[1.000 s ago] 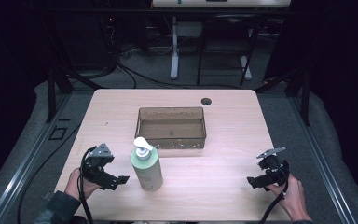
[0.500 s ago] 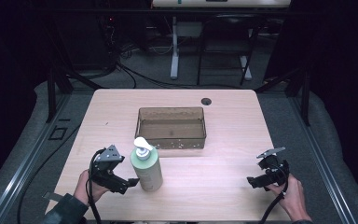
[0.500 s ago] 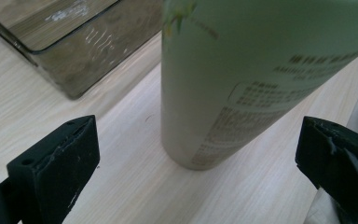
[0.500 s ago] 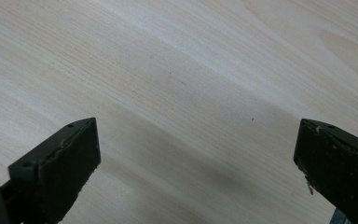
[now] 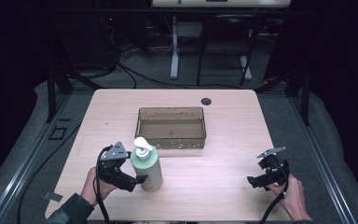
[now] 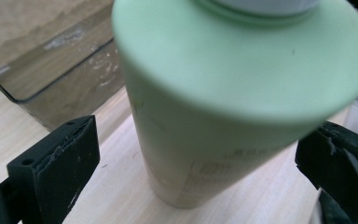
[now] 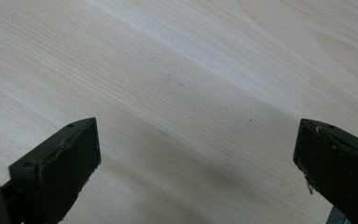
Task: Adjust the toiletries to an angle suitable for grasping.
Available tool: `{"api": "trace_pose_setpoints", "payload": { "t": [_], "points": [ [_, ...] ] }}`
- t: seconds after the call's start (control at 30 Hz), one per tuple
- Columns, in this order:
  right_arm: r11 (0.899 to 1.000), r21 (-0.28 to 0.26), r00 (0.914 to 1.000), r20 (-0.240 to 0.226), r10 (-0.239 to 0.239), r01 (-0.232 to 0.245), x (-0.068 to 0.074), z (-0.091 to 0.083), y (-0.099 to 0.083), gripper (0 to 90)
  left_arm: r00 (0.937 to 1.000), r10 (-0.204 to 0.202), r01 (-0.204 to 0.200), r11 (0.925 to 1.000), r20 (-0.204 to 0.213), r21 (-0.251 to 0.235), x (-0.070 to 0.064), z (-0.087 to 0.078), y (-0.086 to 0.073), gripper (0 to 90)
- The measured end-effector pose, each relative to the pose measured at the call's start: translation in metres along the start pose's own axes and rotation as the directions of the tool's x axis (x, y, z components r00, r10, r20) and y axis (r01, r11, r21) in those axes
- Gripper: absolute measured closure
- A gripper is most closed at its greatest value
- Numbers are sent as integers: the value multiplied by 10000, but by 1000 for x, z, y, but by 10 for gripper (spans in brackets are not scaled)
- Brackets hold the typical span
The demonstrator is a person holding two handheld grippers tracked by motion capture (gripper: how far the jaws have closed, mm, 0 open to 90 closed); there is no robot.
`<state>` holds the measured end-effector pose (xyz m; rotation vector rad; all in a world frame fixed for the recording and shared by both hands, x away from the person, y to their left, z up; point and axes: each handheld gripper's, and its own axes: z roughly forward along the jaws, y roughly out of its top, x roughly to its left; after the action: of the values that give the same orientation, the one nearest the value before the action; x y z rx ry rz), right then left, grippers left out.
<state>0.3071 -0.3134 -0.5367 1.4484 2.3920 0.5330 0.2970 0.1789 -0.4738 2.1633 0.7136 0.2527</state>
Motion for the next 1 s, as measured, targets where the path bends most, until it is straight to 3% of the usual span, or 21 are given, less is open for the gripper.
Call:
{"api": "trace_pose_setpoints", "payload": {
  "t": [0.2,0.27,0.5,0.83,1.0],
  "points": [
    [10000,-44,10000,6,-17,17,0,-1,0,2,9997,224,-226,9996,-110,-173,-4,5,6,18],
    [10000,-65,10000,-62,31,-32,0,-1,0,2,9994,334,-335,9992,-60,-210,-6,6,7,115],
    [10000,-62,10000,-2,4,-4,0,-2,0,1,9984,506,-513,9982,-247,-303,-8,9,7,121],
    [10000,-57,10000,-18,-13,13,0,-1,0,0,9971,85,-113,9992,-753,-371,-5,13,11,124],
    [10000,-76,10000,-42,-13,13,0,-1,0,0,9915,-357,304,9985,-1253,-445,-1,18,14,124]
  ]
}}
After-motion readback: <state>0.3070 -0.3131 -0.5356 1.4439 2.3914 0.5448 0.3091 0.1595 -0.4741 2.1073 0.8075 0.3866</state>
